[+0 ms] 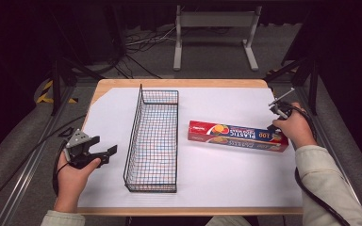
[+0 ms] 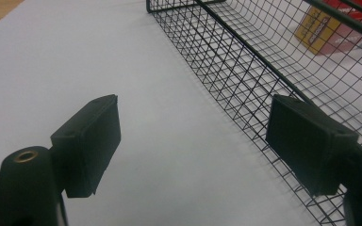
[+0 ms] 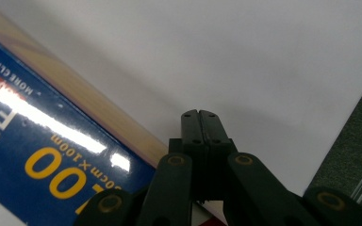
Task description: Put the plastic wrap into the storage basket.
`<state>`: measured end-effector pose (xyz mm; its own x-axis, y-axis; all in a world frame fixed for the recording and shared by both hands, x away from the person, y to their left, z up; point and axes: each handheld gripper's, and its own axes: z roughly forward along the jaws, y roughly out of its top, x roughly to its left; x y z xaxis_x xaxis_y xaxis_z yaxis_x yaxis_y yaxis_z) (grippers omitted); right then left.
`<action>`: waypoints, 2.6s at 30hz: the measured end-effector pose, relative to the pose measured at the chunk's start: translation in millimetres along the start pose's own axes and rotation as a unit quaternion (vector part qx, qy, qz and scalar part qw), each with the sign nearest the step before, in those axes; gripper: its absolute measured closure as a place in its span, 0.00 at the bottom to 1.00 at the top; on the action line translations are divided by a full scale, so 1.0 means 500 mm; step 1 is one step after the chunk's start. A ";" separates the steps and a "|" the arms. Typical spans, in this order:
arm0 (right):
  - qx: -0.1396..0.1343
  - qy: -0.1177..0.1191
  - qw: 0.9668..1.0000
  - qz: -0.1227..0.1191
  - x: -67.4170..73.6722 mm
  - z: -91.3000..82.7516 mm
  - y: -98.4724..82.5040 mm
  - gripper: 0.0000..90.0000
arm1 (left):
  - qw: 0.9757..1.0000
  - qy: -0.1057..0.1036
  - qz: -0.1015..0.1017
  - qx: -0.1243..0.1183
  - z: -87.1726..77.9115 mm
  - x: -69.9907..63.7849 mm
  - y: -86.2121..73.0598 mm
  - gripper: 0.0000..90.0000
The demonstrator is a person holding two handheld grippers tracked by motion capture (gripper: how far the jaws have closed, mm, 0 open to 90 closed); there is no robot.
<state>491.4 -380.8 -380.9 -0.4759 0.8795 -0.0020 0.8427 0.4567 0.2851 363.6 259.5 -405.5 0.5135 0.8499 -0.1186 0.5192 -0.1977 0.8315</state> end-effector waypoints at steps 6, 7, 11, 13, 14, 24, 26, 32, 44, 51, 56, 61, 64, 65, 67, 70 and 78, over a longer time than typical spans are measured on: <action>0.012 0.018 1.000 -0.022 0.026 -0.016 -0.039 1.00 | 1.000 -0.007 -0.008 -0.005 0.005 0.000 0.005 0.21; 0.014 0.021 0.999 -0.028 0.032 -0.018 -0.047 1.00 | 1.000 -0.007 -0.006 -0.005 0.006 0.000 0.007 0.21; 0.030 0.038 0.998 -0.037 0.064 -0.028 -0.083 1.00 | 1.000 -0.004 -0.008 -0.006 0.007 -0.001 0.014 0.21; 0.033 0.040 0.998 -0.039 0.073 -0.031 -0.089 1.00 | 1.000 -0.004 -0.010 -0.007 0.007 -0.001 0.014 0.21; 0.037 0.039 0.998 -0.045 0.079 -0.032 -0.092 1.00 | 1.000 -0.006 -0.013 -0.009 0.006 0.000 0.015 0.21; 0.003 0.044 0.998 -0.042 0.096 -0.051 -0.103 1.00 | 1.000 -0.011 -0.012 -0.012 0.006 -0.003 0.019 0.21; -0.041 0.052 0.997 -0.039 0.108 -0.068 -0.090 1.00 | 1.000 -0.010 -0.012 -0.010 0.003 -0.003 0.018 0.21; -0.117 0.083 0.984 -0.108 0.212 -0.098 -0.029 1.00 | 1.000 -0.002 -0.012 -0.012 -0.005 0.000 0.011 0.20; -0.110 0.112 0.971 -0.180 0.380 -0.015 0.077 0.99 | 1.000 0.006 -0.022 -0.017 -0.026 0.010 0.001 0.20; -0.095 0.116 0.967 -0.205 0.448 0.050 0.117 1.00 | 1.000 0.009 -0.025 -0.016 -0.032 0.014 -0.006 0.20; -0.092 0.106 0.968 -0.208 0.464 0.073 0.130 1.00 | 1.000 0.007 -0.026 -0.015 -0.030 0.012 -0.007 0.20; -0.088 0.085 0.974 -0.193 0.460 0.088 0.146 1.00 | 1.000 0.006 -0.026 -0.015 -0.029 0.012 -0.007 0.19; -0.087 0.059 0.973 -0.205 0.462 0.089 0.151 1.00 | 1.000 0.005 -0.026 -0.015 -0.027 0.011 -0.006 0.19; -0.087 0.048 0.974 -0.205 0.462 0.090 0.154 1.00 | 1.000 0.005 -0.025 -0.014 -0.027 0.011 -0.006 0.19; -0.086 0.035 0.976 -0.197 0.455 0.092 0.162 1.00 | 1.000 0.003 -0.023 -0.015 -0.027 0.011 -0.005 0.19; -0.090 0.021 0.980 -0.175 0.431 0.097 0.180 1.00 | 1.000 0.003 -0.024 -0.015 -0.028 0.011 -0.005 0.19; -0.090 0.008 0.987 -0.136 0.370 0.104 0.215 1.00 | 1.000 0.006 -0.029 -0.009 -0.020 0.016 -0.013 0.19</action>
<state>507.3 -162.1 -400.7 -0.6833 0.7250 -0.0867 0.6257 0.6426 0.4422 357.4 272.5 -406.4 0.4745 0.8657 -0.1594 0.5344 -0.1395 0.8336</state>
